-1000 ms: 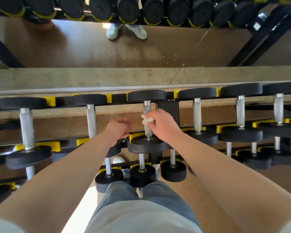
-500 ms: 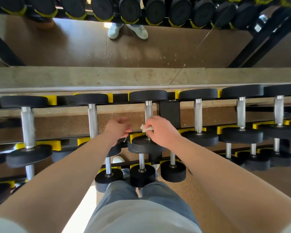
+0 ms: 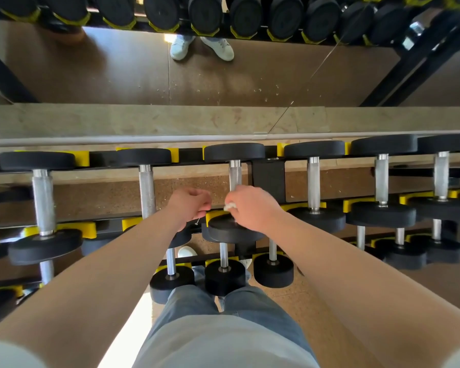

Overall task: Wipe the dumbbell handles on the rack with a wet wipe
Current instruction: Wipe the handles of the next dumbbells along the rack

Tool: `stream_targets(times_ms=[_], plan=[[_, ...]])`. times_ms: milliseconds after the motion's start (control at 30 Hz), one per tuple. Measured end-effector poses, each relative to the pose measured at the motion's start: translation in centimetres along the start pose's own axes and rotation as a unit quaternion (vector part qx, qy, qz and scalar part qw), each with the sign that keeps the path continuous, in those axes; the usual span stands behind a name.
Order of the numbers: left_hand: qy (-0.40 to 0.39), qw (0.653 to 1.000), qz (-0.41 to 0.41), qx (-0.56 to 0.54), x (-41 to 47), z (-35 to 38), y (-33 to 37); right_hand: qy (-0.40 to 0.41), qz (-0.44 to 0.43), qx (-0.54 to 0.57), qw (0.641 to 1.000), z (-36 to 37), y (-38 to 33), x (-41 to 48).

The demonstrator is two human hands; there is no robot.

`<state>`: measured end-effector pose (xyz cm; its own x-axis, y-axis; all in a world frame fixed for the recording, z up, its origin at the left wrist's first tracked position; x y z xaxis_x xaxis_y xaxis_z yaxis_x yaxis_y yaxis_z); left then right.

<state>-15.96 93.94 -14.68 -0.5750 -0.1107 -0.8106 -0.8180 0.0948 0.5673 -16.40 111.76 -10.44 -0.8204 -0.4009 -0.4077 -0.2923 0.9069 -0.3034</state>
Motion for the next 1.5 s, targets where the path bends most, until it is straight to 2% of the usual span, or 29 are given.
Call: stream_targets(times_ms=[100,167,233,300,367,433,567,633,700,800,867,967,1033,1100,1133,1200,1300,1433,1500], plan=[[0.012,1.000,-0.006,0.000,0.1,0.3,0.1,0.137,0.037,0.019,0.990,-1.7,0.3,0.9],[0.026,1.000,-0.014,0.006,0.2,0.2,0.0,0.176,0.051,0.041,0.982,-2.1,0.4,1.1],[0.020,1.000,-0.022,0.006,0.3,0.3,0.0,0.133,0.041,0.035,0.990,-1.7,0.0,0.7],[0.008,0.999,-0.035,-0.009,0.3,0.5,0.0,0.025,0.020,-0.025,0.999,-0.7,-0.6,0.1],[-0.003,0.999,-0.048,-0.021,0.2,0.7,0.1,-0.069,0.007,-0.081,0.994,0.0,-1.1,-0.2],[-0.023,0.998,-0.054,-0.015,0.1,0.9,0.1,-0.069,-0.005,-0.117,0.991,-0.4,-1.4,0.3],[-0.067,0.997,-0.034,0.001,-0.4,1.5,0.3,0.077,0.012,-0.152,0.985,-3.1,-1.5,2.1],[-0.077,0.997,-0.029,-0.003,-0.7,1.8,0.5,0.110,0.032,-0.146,0.983,-3.9,-1.3,2.6],[-0.073,0.997,-0.030,-0.006,-0.6,2.1,0.6,0.066,0.044,-0.150,0.986,-3.5,-1.8,2.3],[-0.056,0.997,-0.044,-0.009,-0.2,2.1,0.2,-0.047,0.026,-0.160,0.986,-2.0,-3.1,0.9],[-0.056,0.997,-0.052,-0.010,-0.1,2.1,-0.2,-0.079,0.014,-0.150,0.985,-0.9,-3.2,0.4],[-0.073,0.996,-0.048,-0.006,-0.2,2.0,-0.2,-0.021,0.023,-0.103,0.994,-0.8,-1.7,0.7],[-0.101,0.994,-0.038,-0.006,-0.5,2.1,0.1,0.097,0.047,-0.016,0.994,-1.8,-0.4,1.0],[-0.126,0.992,-0.028,-0.018,-0.9,2.6,0.4,0.189,0.109,0.090,0.972,-2.6,1.0,1.0],[-0.134,0.990,-0.026,-0.027,-1.0,3.0,0.5,0.199,0.135,0.122,0.963,-2.6,1.3,1.0],[-0.143,0.989,-0.019,-0.035,-1.2,3.8,0.7,0.172,0.175,0.158,0.956,-1.9,1.4,0.9],[-0.128,0.992,-0.002,-0.004,-0.8,4.3,0.5,0.091,0.227,0.192,0.950,-0.5,1.9,0.1],[-0.100,0.994,0.002,0.052,-0.2,4.4,-0.3,-0.087,0.211,0.105,0.968,0.6,2.5,-1.0],[-0.094,0.993,0.003,0.070,-0.1,4.5,-0.5,-0.119,0.208,0.098,0.966,0.9,2.6,-0.9]])
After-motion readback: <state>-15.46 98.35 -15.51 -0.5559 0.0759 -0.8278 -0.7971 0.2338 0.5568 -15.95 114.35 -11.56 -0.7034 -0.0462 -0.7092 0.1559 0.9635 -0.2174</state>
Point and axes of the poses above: each hand's wrist, its own x-axis towards the middle knuckle, its own z-axis out of the palm, y = z × x, the point moved 2 cm from there along x, towards the middle knuckle, and after that the axes turned 5 degrees about y, right-handed, at the moved point
